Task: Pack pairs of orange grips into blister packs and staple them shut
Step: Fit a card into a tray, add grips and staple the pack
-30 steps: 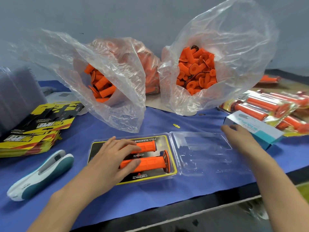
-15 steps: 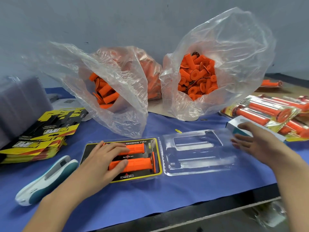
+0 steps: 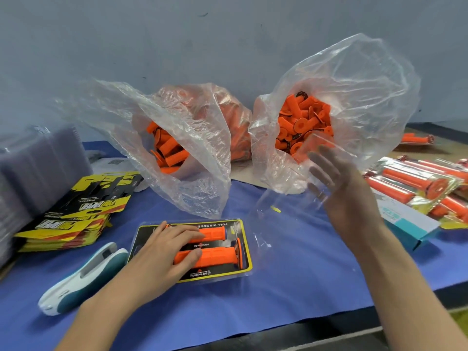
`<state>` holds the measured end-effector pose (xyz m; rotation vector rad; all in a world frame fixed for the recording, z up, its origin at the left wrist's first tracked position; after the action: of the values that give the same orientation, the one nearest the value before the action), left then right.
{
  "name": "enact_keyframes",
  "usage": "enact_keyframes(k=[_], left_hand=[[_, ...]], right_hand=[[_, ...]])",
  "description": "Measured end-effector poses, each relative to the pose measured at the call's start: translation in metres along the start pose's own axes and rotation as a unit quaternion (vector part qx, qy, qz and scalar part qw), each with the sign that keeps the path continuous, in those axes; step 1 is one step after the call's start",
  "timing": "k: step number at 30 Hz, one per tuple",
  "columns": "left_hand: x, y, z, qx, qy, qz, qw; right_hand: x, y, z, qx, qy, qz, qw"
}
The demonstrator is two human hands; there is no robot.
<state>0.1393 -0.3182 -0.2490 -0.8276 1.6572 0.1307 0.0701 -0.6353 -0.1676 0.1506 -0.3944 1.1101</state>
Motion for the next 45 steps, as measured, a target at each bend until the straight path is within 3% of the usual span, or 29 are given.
enact_keyframes(k=[7,13,21,24,26,29,31,34,38,45], left_hand=[[0.002,0.000,0.000,-0.003,-0.006,0.006,1.000],[0.000,0.001,-0.006,0.000,-0.013,-0.001,1.000],[-0.020,0.014,0.000,0.018,0.020,-0.054,0.998],[-0.040,0.030,0.025,-0.038,0.015,-0.087,0.995],[-0.056,0.043,0.041,-0.105,0.036,-0.156,0.982],[-0.072,0.059,0.060,-0.215,0.035,-0.271,0.938],[-0.071,0.063,0.067,-0.269,0.076,-0.301,0.912],[-0.055,0.054,0.065,-0.287,0.116,-0.253,0.917],[-0.032,0.038,0.059,-0.305,0.121,-0.173,0.929],[-0.018,0.021,0.049,-0.328,0.126,-0.141,0.926]], right_hand=[[0.076,0.028,-0.038,-0.137,0.182,0.055,0.972],[0.117,0.040,-0.082,-0.076,0.300,0.158,0.938],[0.141,0.053,-0.113,-0.153,0.593,0.181,0.770],[0.145,0.057,-0.118,-0.168,0.623,0.179,0.743],[0.144,0.059,-0.121,-0.171,0.634,0.181,0.732],[0.143,0.061,-0.128,-0.166,0.662,0.202,0.703],[0.143,0.063,-0.134,-0.174,0.695,0.213,0.664],[0.145,0.069,-0.138,-0.198,0.725,0.213,0.624],[0.142,0.069,-0.136,-0.214,0.729,0.198,0.619],[0.114,0.065,-0.126,-0.204,0.740,0.205,0.608]])
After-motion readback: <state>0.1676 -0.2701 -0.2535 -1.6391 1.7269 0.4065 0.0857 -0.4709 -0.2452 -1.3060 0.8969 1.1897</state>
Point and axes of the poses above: each hand's wrist, its own y-axis away from the middle knuckle, its own x-axis out of the palm, z = x × y, the point moved 4 cm from there along -y, towards the middle knuckle, and after that the axes turned 9 degrees about x, right-handed, at the moved point
